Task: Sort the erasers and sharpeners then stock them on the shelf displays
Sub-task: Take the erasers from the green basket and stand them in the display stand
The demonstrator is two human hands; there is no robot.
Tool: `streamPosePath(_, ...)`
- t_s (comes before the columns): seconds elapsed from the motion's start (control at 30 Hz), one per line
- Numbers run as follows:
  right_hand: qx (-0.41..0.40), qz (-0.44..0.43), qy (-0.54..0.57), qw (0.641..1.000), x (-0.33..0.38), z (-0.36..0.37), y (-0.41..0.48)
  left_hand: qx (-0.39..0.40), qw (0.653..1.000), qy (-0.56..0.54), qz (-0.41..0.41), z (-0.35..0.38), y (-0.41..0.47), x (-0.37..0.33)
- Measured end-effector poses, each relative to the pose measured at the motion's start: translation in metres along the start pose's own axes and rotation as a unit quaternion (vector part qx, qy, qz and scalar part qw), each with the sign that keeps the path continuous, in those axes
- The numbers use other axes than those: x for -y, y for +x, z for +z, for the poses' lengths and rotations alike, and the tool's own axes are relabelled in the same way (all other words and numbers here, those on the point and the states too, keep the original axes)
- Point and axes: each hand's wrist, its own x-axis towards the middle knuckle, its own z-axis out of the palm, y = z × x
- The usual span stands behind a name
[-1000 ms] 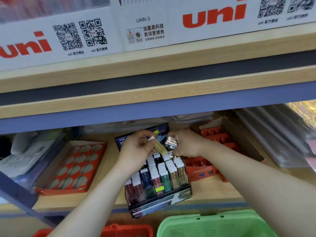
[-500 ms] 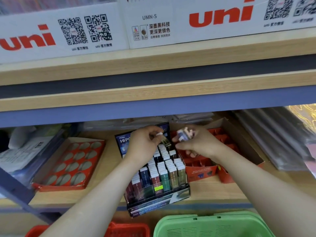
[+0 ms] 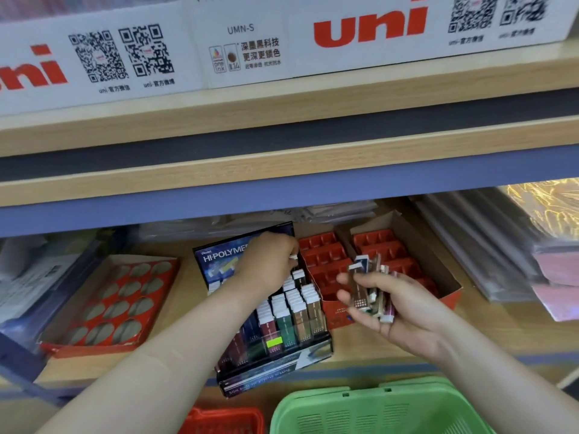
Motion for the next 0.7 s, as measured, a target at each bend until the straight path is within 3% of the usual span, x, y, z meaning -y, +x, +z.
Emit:
streamPosePath(0.13, -0.024, -0.009, 0.026, 0.999, -0.006, 0.007, -0.016, 0.056, 0.996, 0.076, -0.004, -0.009, 0.013, -0.009)
streamPosePath(0.23, -0.038, -0.031, 0.007, 0.999, -0.010, 0.009, -0.027, 0.046, 0.997, 0.051, -0.018, -0.023, 0.007, -0.018)
streamPosePath(0.27, -0.038, -0.039, -0.001, 0.999, -0.012, 0.011, -0.029, 0.034, 0.999, 0.005, -0.021, -0.028, 0.000, -0.024)
streamPosePath(0.33, -0.039, -0.054, -0.026, 0.997, -0.014, 0.012, -0.030, 0.053, 0.979, -0.191, -0.046, -0.039, -0.023, -0.041)
streamPosePath(0.4, -0.042, -0.067, -0.061, 0.995, -0.015, 0.015, -0.031, 0.098, 0.912, -0.391, -0.081, -0.046, -0.046, -0.061)
streamPosePath(0.43, -0.041, -0.070, -0.077, 0.994, -0.016, 0.016, -0.032, 0.102, 0.890, -0.436, -0.088, -0.046, -0.053, -0.065)
streamPosePath(0.6, -0.021, -0.046, -0.060, 0.997, -0.021, 0.021, -0.036, 0.068, 0.846, -0.513, -0.127, -0.044, -0.068, -0.061)
streamPosePath(0.7, -0.041, -0.016, -0.002, 0.999, -0.019, 0.019, -0.038, -0.015, 0.821, -0.547, -0.165, -0.053, -0.067, -0.047)
